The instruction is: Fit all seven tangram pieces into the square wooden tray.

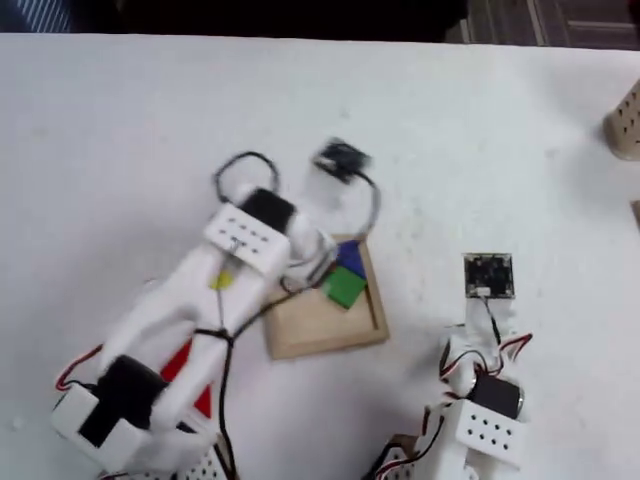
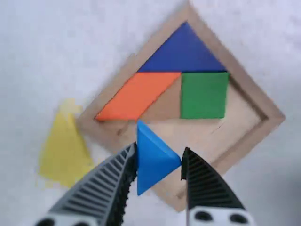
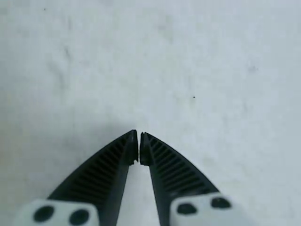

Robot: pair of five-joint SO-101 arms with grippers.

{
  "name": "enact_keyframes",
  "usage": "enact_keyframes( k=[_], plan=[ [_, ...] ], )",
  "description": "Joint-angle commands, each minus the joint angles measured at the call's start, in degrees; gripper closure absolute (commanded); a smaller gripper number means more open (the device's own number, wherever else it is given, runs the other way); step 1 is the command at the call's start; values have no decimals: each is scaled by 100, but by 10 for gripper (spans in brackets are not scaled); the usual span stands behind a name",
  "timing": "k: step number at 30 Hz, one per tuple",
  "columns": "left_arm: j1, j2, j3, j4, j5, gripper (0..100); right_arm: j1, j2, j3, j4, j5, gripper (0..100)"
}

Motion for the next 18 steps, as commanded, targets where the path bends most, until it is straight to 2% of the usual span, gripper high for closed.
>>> enact_keyframes(
  k=[1, 6, 10, 16, 18],
  plan=[
    [620, -22, 62, -826, -413, 976, 127, -92, -149, -101, 18, 981],
    [716, 84, 325, -1741, -431, 976, 92, -92, -141, -101, 9, 981],
    [681, 822, 273, -2259, -440, 969, 84, -92, -141, -101, 9, 981],
    [673, 1587, -35, -2303, -387, 759, 84, -92, -141, -101, 9, 981],
    [629, 1534, -18, -2303, -343, 741, 84, -92, -141, -101, 9, 981]
  ],
)
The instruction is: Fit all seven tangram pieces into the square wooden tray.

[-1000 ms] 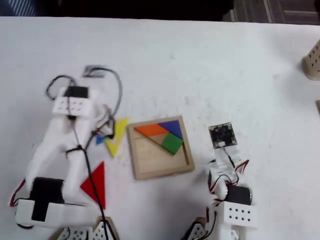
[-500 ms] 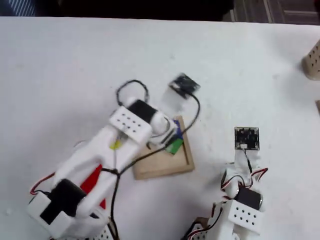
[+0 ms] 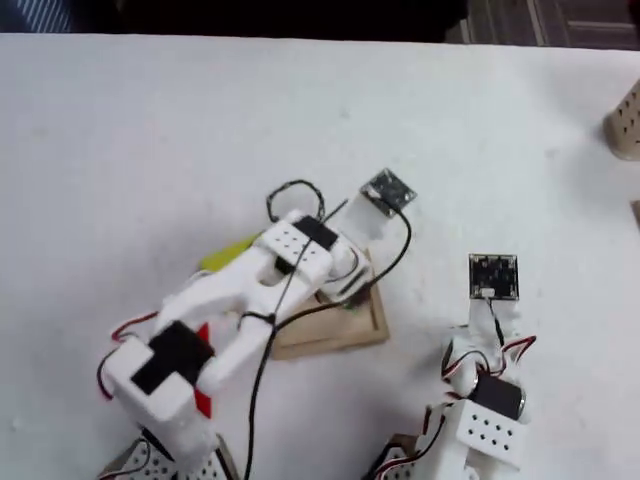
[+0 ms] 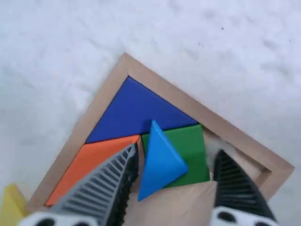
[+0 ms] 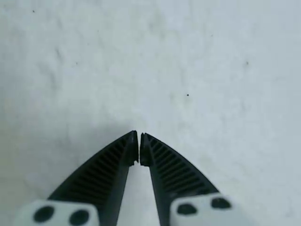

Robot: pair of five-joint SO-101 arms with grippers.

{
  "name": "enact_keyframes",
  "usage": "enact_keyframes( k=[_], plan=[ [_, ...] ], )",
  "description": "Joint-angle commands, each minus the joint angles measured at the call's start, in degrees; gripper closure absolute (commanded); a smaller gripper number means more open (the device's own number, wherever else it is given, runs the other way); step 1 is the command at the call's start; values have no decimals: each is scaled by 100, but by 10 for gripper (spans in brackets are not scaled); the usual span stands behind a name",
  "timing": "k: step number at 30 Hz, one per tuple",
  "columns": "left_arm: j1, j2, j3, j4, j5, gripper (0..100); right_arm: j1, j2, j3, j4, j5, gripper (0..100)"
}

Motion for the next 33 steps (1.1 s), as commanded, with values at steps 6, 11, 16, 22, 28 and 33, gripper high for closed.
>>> enact_keyframes(
  k=[6, 11, 16, 22, 28, 33],
  plan=[
    [-242, -804, -246, 316, 290, 810, 22, -92, -141, -101, 9, 981],
    [-769, -1622, -237, 949, 308, 819, 22, -92, -141, -101, 9, 981],
    [-1376, -2334, 97, 1266, 308, 819, 22, -92, -141, -101, 9, 981],
    [-2132, -3301, 1099, 1204, 308, 821, 22, -92, -141, -101, 53, 981],
    [-2941, -3873, 2224, 229, 325, 980, 22, -92, -176, -101, 53, 981],
    [-3705, -3881, 3121, -1213, 1046, 976, -796, -48, -334, -224, 62, 981]
  ],
)
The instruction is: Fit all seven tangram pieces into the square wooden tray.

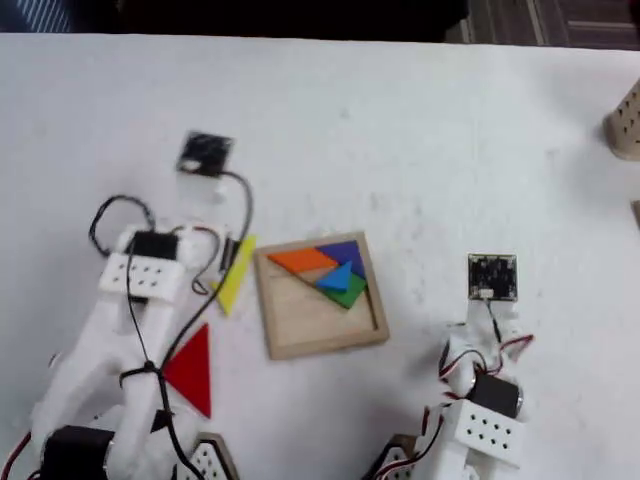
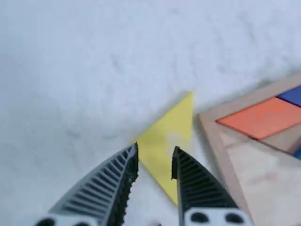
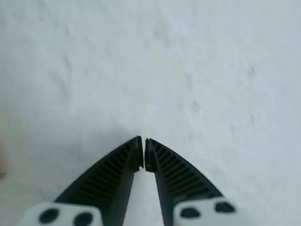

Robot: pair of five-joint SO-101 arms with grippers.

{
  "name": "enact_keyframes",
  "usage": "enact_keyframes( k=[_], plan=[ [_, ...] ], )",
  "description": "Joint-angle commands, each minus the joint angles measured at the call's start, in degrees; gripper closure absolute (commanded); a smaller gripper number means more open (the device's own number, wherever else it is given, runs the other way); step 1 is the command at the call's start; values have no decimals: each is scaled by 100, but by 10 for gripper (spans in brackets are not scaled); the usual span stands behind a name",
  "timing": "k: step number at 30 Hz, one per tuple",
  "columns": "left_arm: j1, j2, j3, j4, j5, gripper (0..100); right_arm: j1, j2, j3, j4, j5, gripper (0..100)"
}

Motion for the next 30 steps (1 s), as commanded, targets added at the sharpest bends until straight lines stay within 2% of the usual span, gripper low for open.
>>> enact_keyframes(
  k=[1, 6, 12, 14, 20, 22, 25, 30],
  plan=[
    [-725, -224, 448, -1284, 905, 975, -611, -40, -448, -110, 26, 981],
    [-1314, -215, 422, -1407, 1741, 977, -1279, -31, -1116, 40, -246, 981],
    [-1349, -215, 457, -1407, 1767, 977, -2510, -31, -1723, 400, -387, 981],
    [-1349, -215, 457, -1407, 1767, 977, -2826, -31, -1916, 593, 44, 981],
    [-1349, -207, 466, -1407, 1767, 977, -3820, -22, -2514, 1903, 2549, 981],
    [-1349, -207, 466, -1407, 1767, 977, -4084, -22, -2549, 2193, 3147, 981],
    [-1349, -154, 475, -1407, 1767, 977, -4347, -22, -2541, 2273, 3393, 978],
    [-1358, 532, 158, -1495, 1767, 977, -4611, 75, -2549, 2229, 3393, 896]
  ],
)
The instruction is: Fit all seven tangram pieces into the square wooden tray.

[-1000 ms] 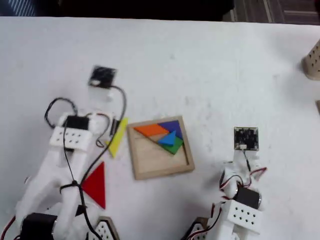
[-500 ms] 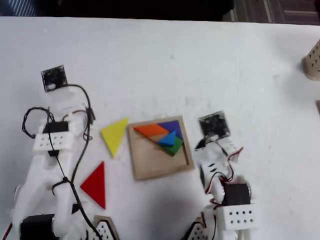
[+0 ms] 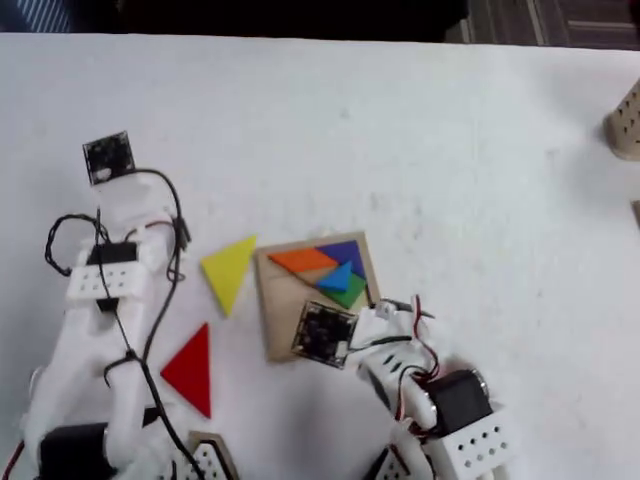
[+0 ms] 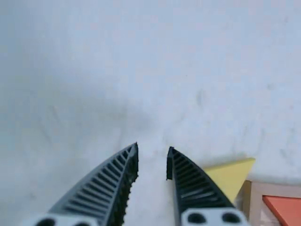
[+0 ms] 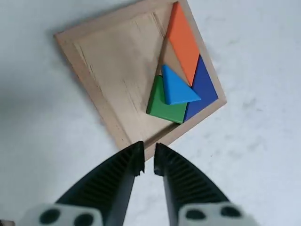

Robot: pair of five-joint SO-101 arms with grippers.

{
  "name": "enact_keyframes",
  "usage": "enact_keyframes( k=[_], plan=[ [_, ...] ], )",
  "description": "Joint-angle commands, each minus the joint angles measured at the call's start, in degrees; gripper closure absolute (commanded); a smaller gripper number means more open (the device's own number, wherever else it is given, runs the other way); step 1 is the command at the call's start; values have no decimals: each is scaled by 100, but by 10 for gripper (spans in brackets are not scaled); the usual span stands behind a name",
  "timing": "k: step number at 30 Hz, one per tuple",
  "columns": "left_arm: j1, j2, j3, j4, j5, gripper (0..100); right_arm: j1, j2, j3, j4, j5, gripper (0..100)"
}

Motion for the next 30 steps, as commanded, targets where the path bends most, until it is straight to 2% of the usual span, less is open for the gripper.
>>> enact_keyframes(
  k=[1, 6, 12, 16, 24, 30],
  plan=[
    [-110, 505, -440, -229, 44, 977, -233, 207, -281, -75, 79, 897],
    [-321, 760, -624, -237, 44, 977, -268, 1481, -396, -892, 132, 928],
    [-312, 804, -642, -246, 44, 977, -277, 3380, -1486, -1174, 229, 848],
    [-312, 813, -642, -264, 44, 977, -391, 4356, -2013, -1429, 273, 836],
    [-312, 813, -642, -281, 9, 977, -391, 5912, -2444, -2000, 281, 836],
    [-312, 822, -624, -413, -343, 977, -338, 6607, -2734, -2026, 281, 836]
  ],
)
